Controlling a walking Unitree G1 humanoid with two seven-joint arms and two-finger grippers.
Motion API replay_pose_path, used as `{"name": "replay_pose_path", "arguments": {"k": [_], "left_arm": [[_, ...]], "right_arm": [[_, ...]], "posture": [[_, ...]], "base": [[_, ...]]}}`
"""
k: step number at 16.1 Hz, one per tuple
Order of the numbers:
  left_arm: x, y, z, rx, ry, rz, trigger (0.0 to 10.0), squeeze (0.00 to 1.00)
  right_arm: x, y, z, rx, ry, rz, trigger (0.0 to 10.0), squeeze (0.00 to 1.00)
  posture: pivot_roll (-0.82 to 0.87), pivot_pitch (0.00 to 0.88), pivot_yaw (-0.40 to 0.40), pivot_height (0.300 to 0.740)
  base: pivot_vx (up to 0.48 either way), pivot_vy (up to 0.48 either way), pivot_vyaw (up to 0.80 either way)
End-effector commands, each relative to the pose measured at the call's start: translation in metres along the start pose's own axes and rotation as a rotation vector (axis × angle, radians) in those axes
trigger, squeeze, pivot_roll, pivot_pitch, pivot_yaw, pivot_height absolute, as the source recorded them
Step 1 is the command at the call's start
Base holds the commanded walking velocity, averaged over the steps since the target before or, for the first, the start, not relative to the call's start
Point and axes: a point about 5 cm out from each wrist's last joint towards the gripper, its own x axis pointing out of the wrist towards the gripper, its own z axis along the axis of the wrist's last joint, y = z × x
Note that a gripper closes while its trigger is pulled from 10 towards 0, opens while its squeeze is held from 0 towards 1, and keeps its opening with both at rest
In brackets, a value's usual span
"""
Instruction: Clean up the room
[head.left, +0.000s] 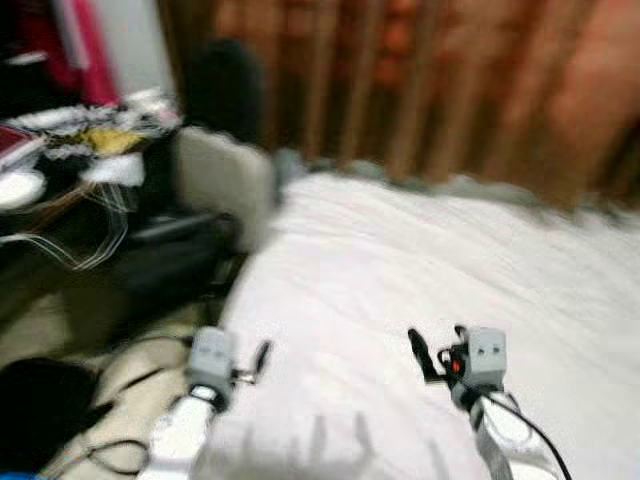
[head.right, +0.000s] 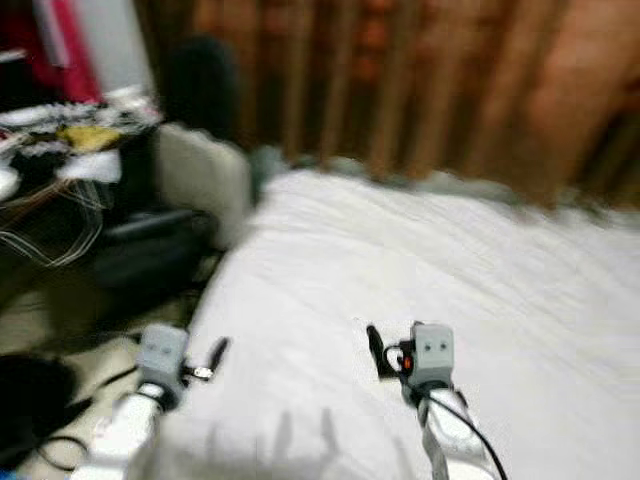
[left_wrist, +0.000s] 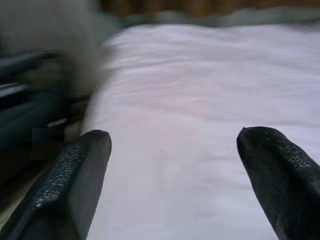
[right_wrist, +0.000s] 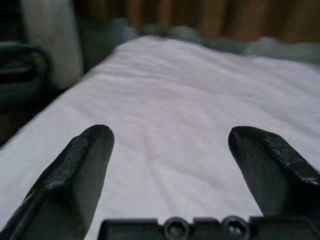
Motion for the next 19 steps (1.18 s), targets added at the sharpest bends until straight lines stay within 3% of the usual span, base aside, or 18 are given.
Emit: {"name": "replay_pose_path", "arguments": {"k": [1, 5, 8, 11, 19], "left_arm": [[-0.002, 0.0, 0.003, 0.004, -0.015, 0.003, 10.0, 0.0], [-0.008, -0.008, 0.0, -0.002, -0.018, 0.007, 10.0, 0.0], [-0.007, -0.006, 0.001, 0.003, -0.011, 0.005, 10.0, 0.0], [0.0, -0.006, 0.007, 0.027, -0.016, -0.029, 10.0, 0.0], [0.017, -0.014, 0.014, 0.049, -0.019, -0.114, 10.0, 0.0]], "right_arm": [[0.004, 0.004, 0.002, -0.012, 0.009, 0.028, 10.0, 0.0], [0.009, 0.008, 0.001, -0.012, 0.013, 0.058, 10.0, 0.0], [0.011, 0.01, -0.002, -0.008, 0.024, 0.046, 10.0, 0.0], [0.01, 0.008, -0.002, 0.002, 0.014, 0.028, 10.0, 0.0], [-0.006, -0.014, -0.009, 0.013, 0.012, -0.099, 10.0, 0.0]], "posture": [[0.07, 0.0, -0.102, 0.74], [0.1, 0.0, -0.099, 0.74], [0.1, 0.0, -0.074, 0.74], [0.07, 0.0, -0.055, 0.74], [0.0, 0.0, -0.013, 0.74]], "base": [[0.0, -0.454, -0.8], [0.0, -0.454, -0.33], [0.0, -0.455, 0.0], [0.0, -0.454, -0.8], [0.0, -0.428, -0.8]]}}
